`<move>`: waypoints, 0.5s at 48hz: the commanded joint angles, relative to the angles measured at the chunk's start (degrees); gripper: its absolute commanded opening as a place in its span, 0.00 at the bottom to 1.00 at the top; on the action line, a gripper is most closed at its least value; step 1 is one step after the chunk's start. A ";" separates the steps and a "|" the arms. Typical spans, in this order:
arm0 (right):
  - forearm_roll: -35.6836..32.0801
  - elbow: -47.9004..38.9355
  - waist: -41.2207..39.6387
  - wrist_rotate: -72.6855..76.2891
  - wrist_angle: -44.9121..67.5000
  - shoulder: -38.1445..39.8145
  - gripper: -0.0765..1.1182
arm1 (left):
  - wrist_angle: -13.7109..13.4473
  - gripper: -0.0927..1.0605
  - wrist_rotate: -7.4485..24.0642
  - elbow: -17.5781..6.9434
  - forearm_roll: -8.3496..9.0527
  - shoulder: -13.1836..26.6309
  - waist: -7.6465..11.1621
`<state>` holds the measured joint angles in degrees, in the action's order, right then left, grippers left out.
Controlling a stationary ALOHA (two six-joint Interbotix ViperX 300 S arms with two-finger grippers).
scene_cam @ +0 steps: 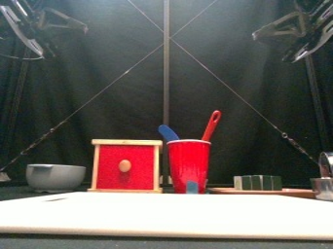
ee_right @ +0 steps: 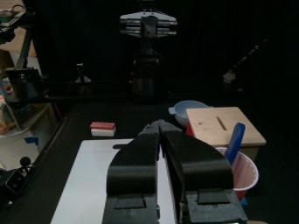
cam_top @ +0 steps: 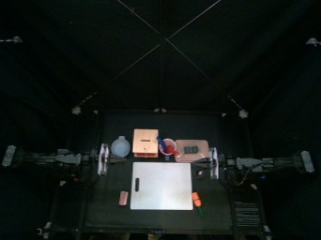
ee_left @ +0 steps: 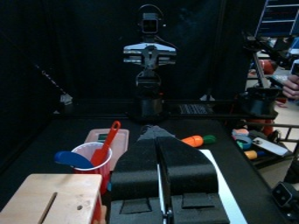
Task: Place sushi on board then cut the sushi with the knife then place the pieces on the plate
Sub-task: Place the sushi on the board
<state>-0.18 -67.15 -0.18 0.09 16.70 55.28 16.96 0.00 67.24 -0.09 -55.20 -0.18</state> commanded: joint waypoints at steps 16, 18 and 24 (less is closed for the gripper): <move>4.75 4.57 -12.83 1.41 -15.56 -8.70 0.14 | 2.11 0.08 0.53 -4.66 0.53 13.89 -0.35; 4.75 5.54 -14.77 1.49 -18.19 -9.93 0.16 | 2.64 0.08 0.53 -4.92 0.53 15.12 -0.62; 4.57 8.35 -19.34 1.14 -24.52 -13.71 0.28 | 4.75 0.08 0.53 -5.36 0.53 18.02 -1.23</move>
<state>4.57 -61.70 -17.23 1.49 -4.75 43.24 20.13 0.44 63.63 0.35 -38.67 -0.97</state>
